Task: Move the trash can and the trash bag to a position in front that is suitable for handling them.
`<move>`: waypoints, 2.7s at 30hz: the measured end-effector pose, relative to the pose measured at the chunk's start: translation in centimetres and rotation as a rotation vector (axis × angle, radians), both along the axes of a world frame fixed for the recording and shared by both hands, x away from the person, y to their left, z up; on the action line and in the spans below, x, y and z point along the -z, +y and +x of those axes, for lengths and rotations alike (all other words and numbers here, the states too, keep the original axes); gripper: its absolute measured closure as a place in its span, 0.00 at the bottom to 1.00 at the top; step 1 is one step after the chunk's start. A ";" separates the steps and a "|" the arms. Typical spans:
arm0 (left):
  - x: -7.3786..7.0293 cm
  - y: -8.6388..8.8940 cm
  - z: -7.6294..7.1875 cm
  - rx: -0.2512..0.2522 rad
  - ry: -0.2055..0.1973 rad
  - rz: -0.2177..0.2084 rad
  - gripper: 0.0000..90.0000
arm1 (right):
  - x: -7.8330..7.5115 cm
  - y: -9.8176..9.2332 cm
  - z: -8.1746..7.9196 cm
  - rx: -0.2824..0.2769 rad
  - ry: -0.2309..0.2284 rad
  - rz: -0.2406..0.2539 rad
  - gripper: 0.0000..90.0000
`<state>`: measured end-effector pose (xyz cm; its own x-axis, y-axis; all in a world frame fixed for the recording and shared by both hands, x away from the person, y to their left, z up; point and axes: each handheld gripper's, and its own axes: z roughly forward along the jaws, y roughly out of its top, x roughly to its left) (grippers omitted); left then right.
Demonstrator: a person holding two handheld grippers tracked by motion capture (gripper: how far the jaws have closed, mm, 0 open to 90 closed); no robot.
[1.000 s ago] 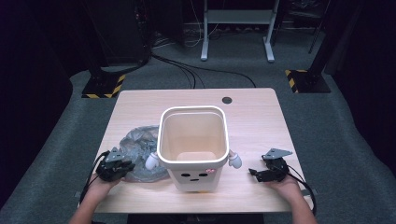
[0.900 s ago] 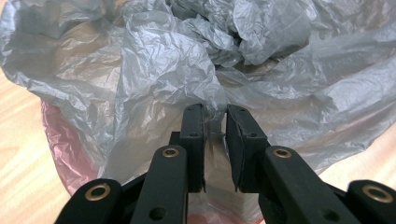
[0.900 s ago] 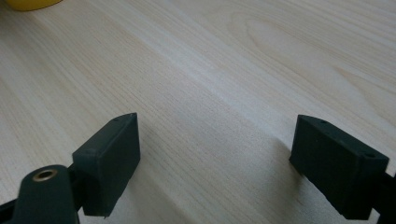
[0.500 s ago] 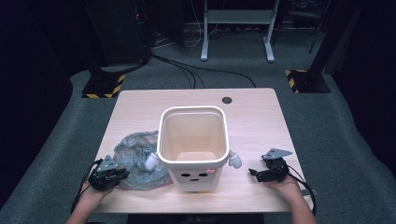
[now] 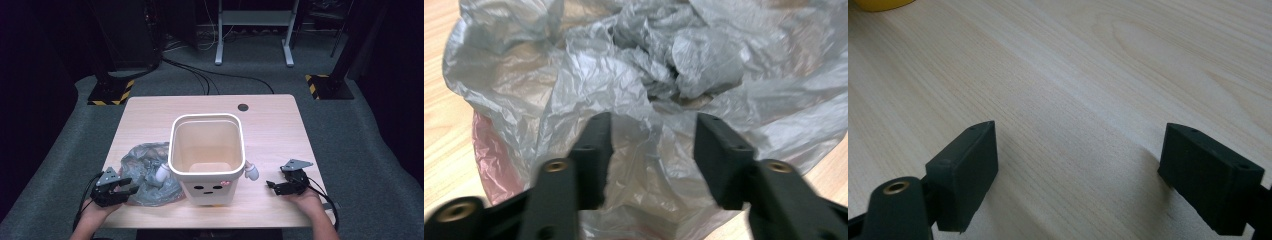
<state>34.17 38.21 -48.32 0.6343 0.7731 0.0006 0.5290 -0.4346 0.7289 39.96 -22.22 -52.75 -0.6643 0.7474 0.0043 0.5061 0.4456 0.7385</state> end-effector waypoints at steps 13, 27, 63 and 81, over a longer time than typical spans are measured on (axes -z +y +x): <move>-1.7 -0.3 0.1 -0.003 -0.046 -0.043 0.38 | -0.3 0.1 -0.5 -0.045 0.015 -0.012 0.26; -4.9 -1.4 0.8 0.036 -0.074 -0.107 0.40 | -4.6 0.8 -2.0 -0.056 -0.028 -0.029 0.41; -14.4 -6.6 2.9 0.194 -0.139 -0.147 0.49 | -19.3 5.7 -4.0 -0.274 -0.147 0.057 0.40; -17.6 -7.9 2.7 0.265 -0.152 -0.187 0.51 | -24.4 6.6 -3.8 -0.307 -0.177 0.126 0.39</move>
